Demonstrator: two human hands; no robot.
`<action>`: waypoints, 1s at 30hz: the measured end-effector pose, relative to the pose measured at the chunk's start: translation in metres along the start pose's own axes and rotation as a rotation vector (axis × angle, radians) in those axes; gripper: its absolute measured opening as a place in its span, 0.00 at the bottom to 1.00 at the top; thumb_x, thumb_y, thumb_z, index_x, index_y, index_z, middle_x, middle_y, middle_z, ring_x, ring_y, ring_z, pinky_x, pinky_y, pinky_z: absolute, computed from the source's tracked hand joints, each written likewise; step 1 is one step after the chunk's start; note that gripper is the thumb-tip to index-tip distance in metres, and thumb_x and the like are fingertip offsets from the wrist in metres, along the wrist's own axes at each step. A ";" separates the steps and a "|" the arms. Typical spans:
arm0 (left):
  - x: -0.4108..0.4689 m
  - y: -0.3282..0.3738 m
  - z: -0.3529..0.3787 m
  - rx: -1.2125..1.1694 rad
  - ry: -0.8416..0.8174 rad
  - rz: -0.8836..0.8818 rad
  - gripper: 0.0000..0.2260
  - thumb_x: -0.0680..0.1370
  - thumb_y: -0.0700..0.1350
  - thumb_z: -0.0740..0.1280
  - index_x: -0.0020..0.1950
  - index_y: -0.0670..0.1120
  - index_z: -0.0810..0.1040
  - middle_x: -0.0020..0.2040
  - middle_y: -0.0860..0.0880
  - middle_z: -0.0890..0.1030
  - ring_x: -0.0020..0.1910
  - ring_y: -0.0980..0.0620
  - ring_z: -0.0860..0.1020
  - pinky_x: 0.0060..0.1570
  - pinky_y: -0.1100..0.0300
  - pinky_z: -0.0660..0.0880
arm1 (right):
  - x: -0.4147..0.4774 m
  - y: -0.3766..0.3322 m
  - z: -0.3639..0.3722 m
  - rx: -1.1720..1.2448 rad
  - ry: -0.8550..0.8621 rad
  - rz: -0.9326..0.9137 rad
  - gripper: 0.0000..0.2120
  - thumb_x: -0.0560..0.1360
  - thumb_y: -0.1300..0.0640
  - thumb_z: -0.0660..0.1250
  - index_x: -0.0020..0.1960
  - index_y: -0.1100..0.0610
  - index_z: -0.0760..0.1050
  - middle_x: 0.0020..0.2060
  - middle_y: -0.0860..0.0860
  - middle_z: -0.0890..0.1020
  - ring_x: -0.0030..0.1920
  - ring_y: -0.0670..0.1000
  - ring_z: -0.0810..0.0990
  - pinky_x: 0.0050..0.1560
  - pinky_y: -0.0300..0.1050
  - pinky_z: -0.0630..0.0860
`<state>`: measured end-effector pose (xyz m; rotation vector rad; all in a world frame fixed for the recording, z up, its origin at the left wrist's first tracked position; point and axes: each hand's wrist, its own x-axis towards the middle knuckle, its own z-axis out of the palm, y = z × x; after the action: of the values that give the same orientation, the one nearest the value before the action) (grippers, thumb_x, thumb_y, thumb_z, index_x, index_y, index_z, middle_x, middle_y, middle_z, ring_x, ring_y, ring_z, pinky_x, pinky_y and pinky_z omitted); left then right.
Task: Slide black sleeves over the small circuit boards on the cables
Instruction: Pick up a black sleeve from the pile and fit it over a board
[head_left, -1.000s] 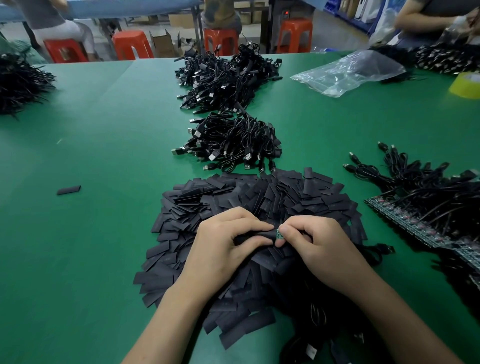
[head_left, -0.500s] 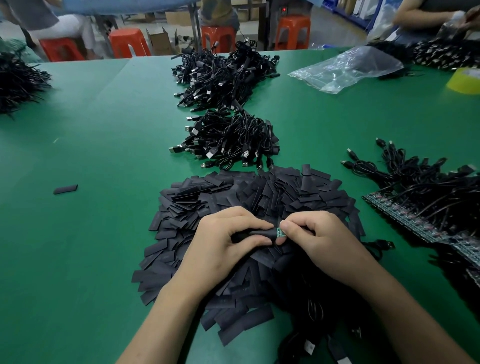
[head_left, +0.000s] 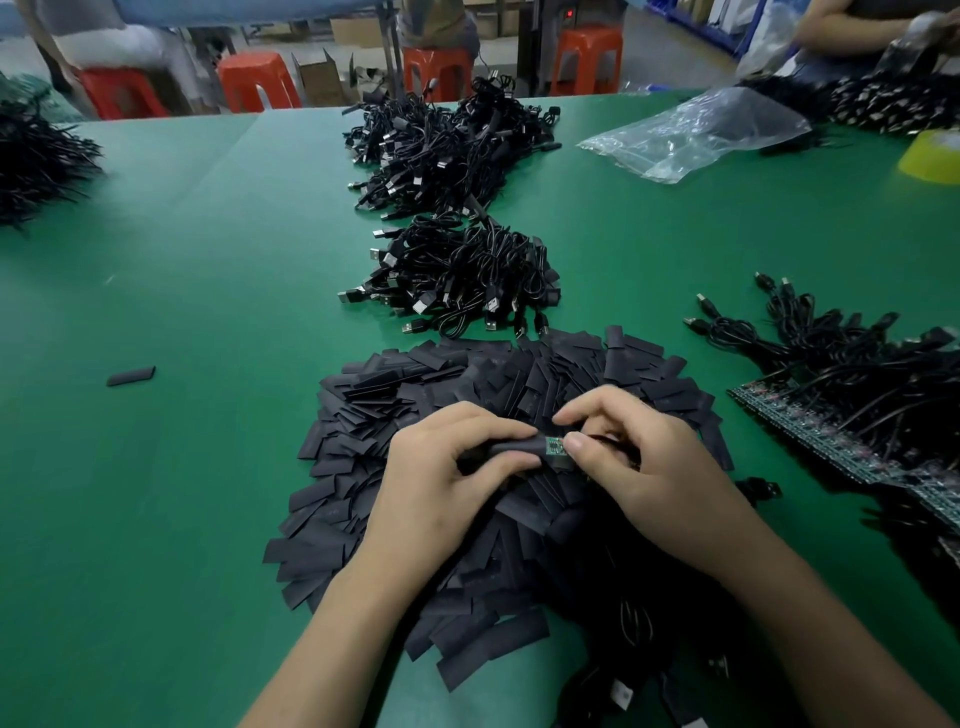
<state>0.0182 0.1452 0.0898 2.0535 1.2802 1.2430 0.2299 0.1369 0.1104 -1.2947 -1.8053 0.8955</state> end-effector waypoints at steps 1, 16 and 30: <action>0.000 0.000 -0.001 -0.006 0.014 -0.022 0.08 0.72 0.44 0.79 0.51 0.47 0.88 0.46 0.56 0.85 0.48 0.58 0.82 0.50 0.65 0.76 | 0.000 0.001 -0.002 -0.012 0.012 -0.035 0.05 0.79 0.58 0.70 0.52 0.48 0.78 0.37 0.49 0.79 0.36 0.48 0.75 0.38 0.34 0.70; 0.001 0.001 -0.008 -0.019 -0.027 -0.010 0.09 0.72 0.44 0.79 0.52 0.47 0.88 0.47 0.56 0.85 0.49 0.58 0.83 0.51 0.66 0.75 | 0.002 0.012 -0.001 -0.231 0.096 -0.285 0.05 0.74 0.56 0.76 0.50 0.52 0.84 0.41 0.44 0.83 0.42 0.45 0.81 0.44 0.45 0.77; 0.001 0.003 -0.006 -0.022 0.019 -0.002 0.09 0.72 0.44 0.79 0.51 0.47 0.88 0.47 0.55 0.85 0.48 0.56 0.83 0.51 0.63 0.77 | 0.004 0.013 -0.003 -0.233 0.208 -0.315 0.05 0.72 0.55 0.78 0.45 0.52 0.83 0.39 0.39 0.80 0.41 0.41 0.78 0.42 0.35 0.71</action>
<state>0.0148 0.1442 0.0956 2.0292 1.2717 1.2735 0.2375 0.1440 0.1010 -1.1494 -1.9162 0.3746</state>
